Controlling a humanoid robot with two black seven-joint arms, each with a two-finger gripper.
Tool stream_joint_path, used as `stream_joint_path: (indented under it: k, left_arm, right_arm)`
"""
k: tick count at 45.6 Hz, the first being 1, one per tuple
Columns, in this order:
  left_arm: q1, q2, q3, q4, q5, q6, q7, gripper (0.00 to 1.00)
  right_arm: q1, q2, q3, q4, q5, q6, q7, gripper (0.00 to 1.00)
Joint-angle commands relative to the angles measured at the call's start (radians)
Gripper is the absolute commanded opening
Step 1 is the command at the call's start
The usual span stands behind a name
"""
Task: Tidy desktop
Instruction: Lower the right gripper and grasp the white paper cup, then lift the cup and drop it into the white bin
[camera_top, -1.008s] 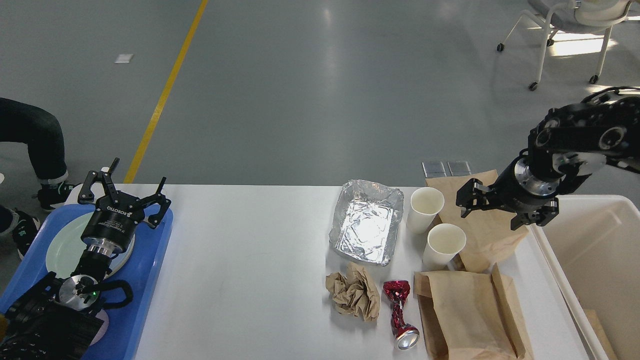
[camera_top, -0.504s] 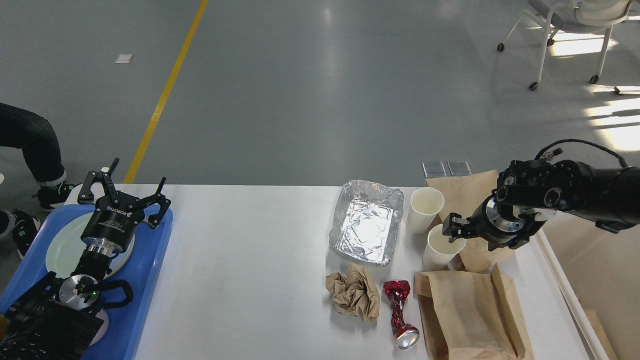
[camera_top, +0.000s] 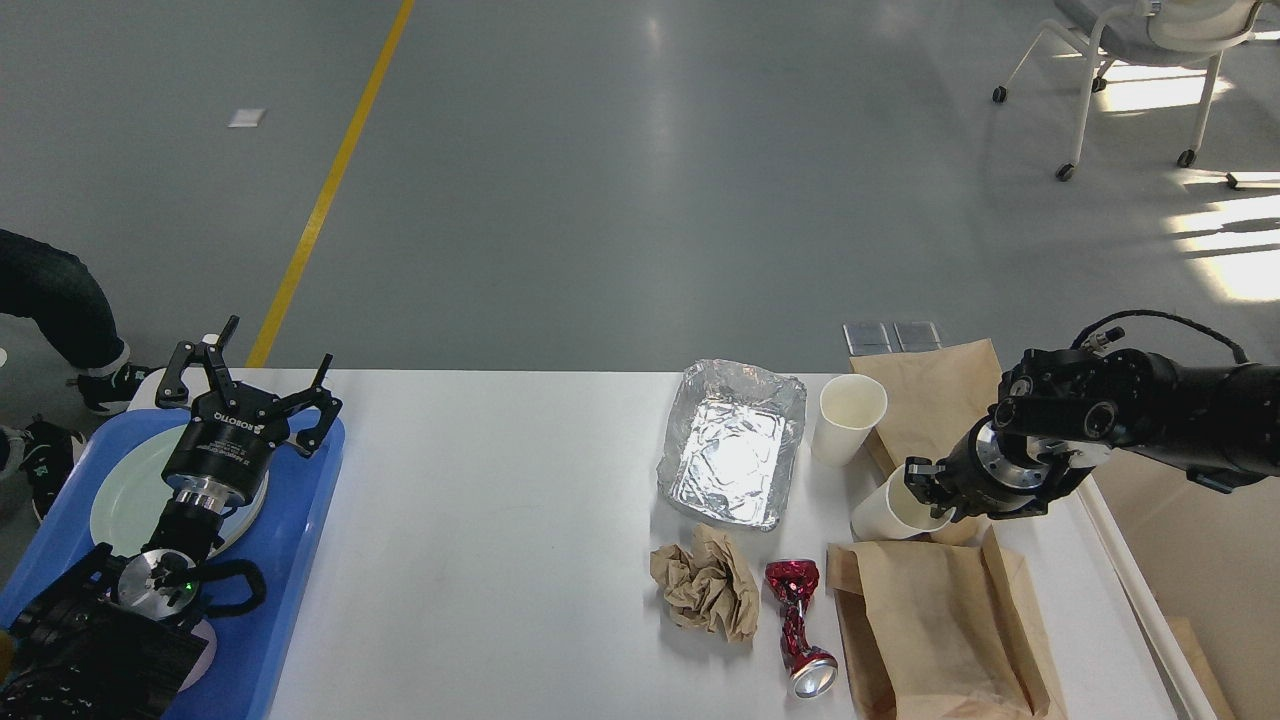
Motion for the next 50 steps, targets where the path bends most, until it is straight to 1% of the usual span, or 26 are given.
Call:
stream_joint_path:
  k: [1, 8, 17, 20, 21, 23, 29, 43, 50]
  left_arm:
    - [0.001, 0.0, 0.0, 0.0, 0.0, 0.0, 0.0, 0.97]
    - [0.0, 0.0, 0.0, 0.0, 0.0, 0.0, 0.0, 0.97]
    - [0.001, 0.0, 0.0, 0.0, 0.0, 0.0, 0.0, 0.97]
    - [0.0, 0.0, 0.0, 0.0, 0.0, 0.0, 0.0, 0.97]
    - [0.0, 0.0, 0.0, 0.0, 0.0, 0.0, 0.0, 0.97]
    - [0.0, 0.0, 0.0, 0.0, 0.0, 0.0, 0.0, 0.97]
    - [0.001, 0.0, 0.0, 0.0, 0.0, 0.0, 0.0, 0.97]
    - [0.0, 0.0, 0.0, 0.0, 0.0, 0.0, 0.0, 0.97]
    - [0.0, 0.0, 0.0, 0.0, 0.0, 0.0, 0.0, 0.97]
  right_arm:
    - [0.014, 0.004, 0.002, 0.01, 0.001, 0.001, 0.0, 0.0]
    - [0.066, -0.002, 0.013, 0.016, 0.002, 0.031, 0.0, 0.0]
    - [0.16, -0.029, 0.033, 0.018, 0.007, 0.215, 0.002, 0.0]
    - [0.187, -0.06, 0.06, 0.019, 0.007, 0.252, 0.0, 0.0]
    - [0.212, -0.092, 0.083, 0.024, 0.007, 0.273, 0.0, 0.0]
    - [0.241, -0.12, 0.099, 0.026, 0.007, 0.297, 0.002, 0.0]
    - [0.359, -0.186, 0.114, 0.026, 0.007, 0.376, 0.0, 0.0]
    - [0.628, -0.351, 0.123, 0.033, 0.008, 0.507, 0.002, 0.0]
    - [0.628, -0.413, 0.12, 0.024, 0.004, 0.505, 0.002, 0.0]
